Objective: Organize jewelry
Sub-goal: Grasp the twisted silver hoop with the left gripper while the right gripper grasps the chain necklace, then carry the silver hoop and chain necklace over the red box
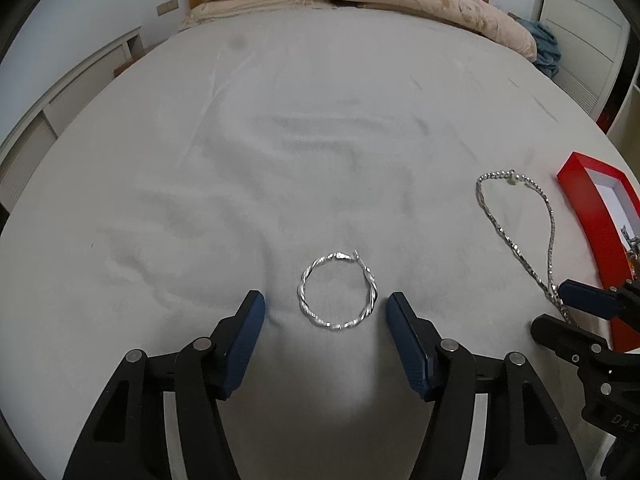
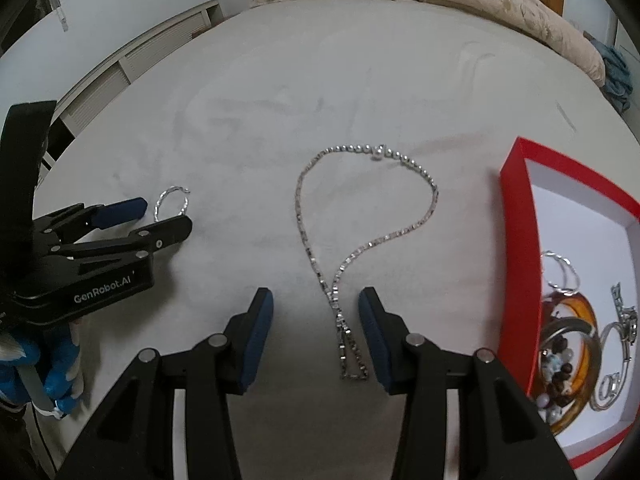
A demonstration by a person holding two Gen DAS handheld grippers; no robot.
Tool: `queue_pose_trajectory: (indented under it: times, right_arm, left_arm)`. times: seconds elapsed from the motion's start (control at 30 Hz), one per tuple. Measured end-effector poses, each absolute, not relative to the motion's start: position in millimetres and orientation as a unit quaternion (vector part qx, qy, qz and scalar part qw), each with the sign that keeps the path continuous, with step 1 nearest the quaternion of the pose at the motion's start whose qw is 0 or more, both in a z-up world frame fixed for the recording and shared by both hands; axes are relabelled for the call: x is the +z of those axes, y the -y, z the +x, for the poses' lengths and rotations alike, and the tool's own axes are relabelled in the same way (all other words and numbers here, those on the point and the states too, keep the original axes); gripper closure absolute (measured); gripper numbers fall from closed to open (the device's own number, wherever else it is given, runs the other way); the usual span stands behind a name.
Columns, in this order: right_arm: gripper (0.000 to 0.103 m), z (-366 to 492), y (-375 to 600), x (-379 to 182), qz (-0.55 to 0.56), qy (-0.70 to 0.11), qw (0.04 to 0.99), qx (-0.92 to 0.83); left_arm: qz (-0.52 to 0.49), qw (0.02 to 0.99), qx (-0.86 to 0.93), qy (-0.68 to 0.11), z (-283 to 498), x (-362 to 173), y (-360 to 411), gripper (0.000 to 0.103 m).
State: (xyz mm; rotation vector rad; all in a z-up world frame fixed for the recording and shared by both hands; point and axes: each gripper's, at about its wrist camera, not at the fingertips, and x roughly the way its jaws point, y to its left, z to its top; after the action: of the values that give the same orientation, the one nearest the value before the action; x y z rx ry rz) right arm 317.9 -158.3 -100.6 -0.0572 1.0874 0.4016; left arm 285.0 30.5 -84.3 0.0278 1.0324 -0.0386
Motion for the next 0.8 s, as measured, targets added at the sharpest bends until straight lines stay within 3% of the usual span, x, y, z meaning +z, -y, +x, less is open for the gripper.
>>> queue_pose_trajectory:
  times: [0.1,0.23,0.37,0.8]
  right_arm:
    - [0.06,319,160,-103,-0.015,-0.515,0.835,0.194]
    - [0.079,320,162,-106,-0.014,-0.516,0.831,0.205]
    - [0.099,324,171,-105,0.003,-0.525,0.822,0.22]
    - [0.101,285,180,-52,0.041,-0.478,0.841,0.249]
  left_arm:
    - [0.013,0.872,-0.023,-0.489,288,-85,-30,0.047]
    - [0.02,0.875,-0.036,-0.483,289,-84,-23,0.063]
    - [0.016,0.877,-0.033,-0.48,292,-83,-25,0.064]
    - [0.012,0.894,-0.013,-0.448,264,-37,-28,0.064]
